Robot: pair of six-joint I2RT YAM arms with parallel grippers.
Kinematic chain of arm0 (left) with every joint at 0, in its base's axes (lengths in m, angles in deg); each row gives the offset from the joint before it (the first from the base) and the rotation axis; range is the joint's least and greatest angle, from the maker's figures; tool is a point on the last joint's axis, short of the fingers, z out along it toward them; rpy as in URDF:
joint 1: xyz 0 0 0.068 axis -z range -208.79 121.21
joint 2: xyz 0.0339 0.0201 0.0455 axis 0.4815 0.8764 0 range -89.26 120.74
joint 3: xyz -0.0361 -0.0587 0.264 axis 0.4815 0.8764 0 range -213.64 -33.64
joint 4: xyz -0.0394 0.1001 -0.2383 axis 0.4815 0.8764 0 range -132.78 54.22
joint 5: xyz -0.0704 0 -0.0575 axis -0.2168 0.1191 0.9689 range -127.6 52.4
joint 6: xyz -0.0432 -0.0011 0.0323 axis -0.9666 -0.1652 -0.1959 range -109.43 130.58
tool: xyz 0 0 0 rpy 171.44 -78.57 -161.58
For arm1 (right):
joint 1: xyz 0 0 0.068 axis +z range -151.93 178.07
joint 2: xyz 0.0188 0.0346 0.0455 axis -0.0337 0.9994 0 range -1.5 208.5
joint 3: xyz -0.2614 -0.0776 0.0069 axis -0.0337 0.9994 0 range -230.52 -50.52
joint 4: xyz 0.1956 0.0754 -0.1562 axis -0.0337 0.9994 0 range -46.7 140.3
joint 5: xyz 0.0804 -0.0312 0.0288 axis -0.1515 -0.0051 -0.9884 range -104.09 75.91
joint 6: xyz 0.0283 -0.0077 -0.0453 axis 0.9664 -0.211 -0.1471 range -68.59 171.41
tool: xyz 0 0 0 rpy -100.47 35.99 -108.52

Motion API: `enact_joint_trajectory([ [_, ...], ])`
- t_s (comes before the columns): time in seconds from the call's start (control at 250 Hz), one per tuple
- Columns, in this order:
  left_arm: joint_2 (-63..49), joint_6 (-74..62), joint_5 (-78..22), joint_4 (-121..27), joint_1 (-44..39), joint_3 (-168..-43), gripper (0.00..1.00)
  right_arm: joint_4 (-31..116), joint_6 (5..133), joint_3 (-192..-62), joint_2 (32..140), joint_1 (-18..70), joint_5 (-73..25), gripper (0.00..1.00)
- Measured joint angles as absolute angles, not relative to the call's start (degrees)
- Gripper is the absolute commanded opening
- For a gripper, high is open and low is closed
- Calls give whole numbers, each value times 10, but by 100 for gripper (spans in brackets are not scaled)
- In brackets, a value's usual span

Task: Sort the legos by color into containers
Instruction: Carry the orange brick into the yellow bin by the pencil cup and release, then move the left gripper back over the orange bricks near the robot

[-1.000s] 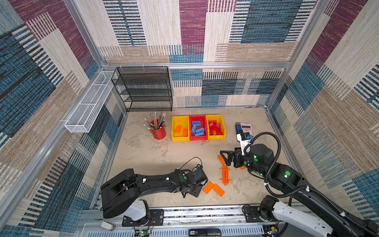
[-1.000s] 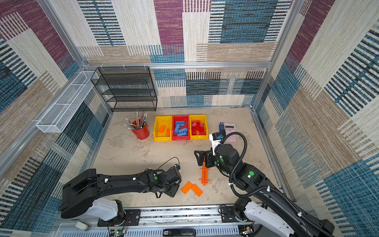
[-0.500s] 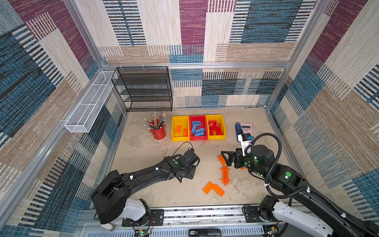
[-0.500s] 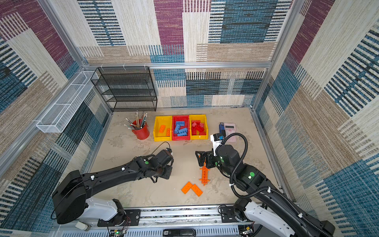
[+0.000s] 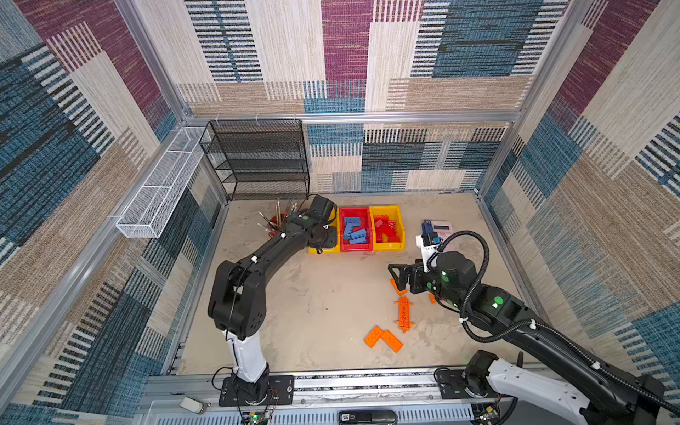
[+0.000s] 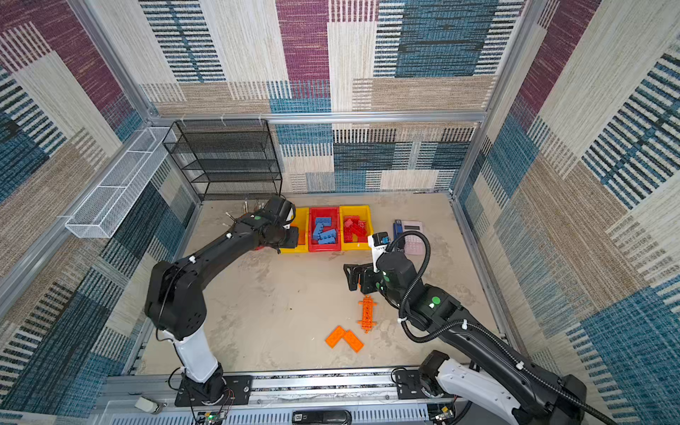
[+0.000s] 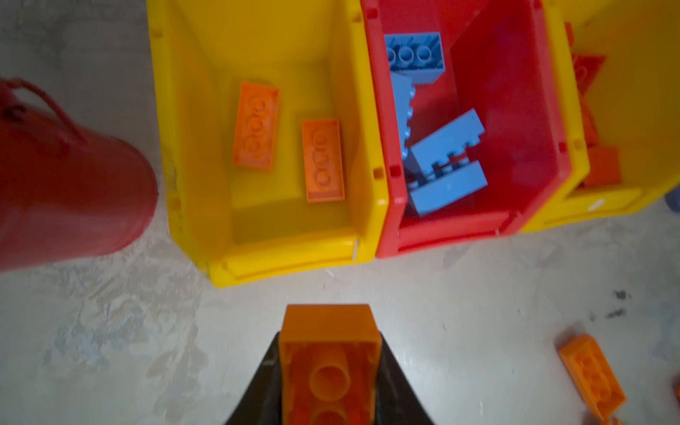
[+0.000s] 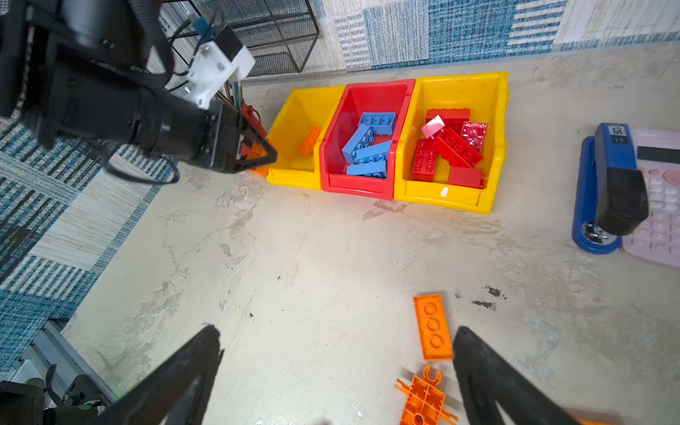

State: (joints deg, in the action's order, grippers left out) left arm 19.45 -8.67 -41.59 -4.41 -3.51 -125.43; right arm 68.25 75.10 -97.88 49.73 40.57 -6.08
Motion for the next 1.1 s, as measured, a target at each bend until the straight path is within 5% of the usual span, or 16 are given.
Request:
enact_joint_trajectory([
  [0.216, 333, -72, -404, 10, -59, -1432, 35, 665, 736, -993, 526, 397, -55, 99],
  [0.336, 396, -59, -402, 44, -69, -1529, 59, 660, 728, -996, 539, 386, -55, 99],
  [0.528, 431, -55, -395, 86, -76, -1594, 63, 658, 721, -996, 545, 374, -55, 99],
  [0.924, 139, -60, -390, 3, 6, -1230, 65, 658, 722, -1005, 524, 371, -70, 99],
  [1.1, 1, -81, -403, -44, 94, -1035, 75, 681, 730, -988, 499, 371, -64, 99],
])
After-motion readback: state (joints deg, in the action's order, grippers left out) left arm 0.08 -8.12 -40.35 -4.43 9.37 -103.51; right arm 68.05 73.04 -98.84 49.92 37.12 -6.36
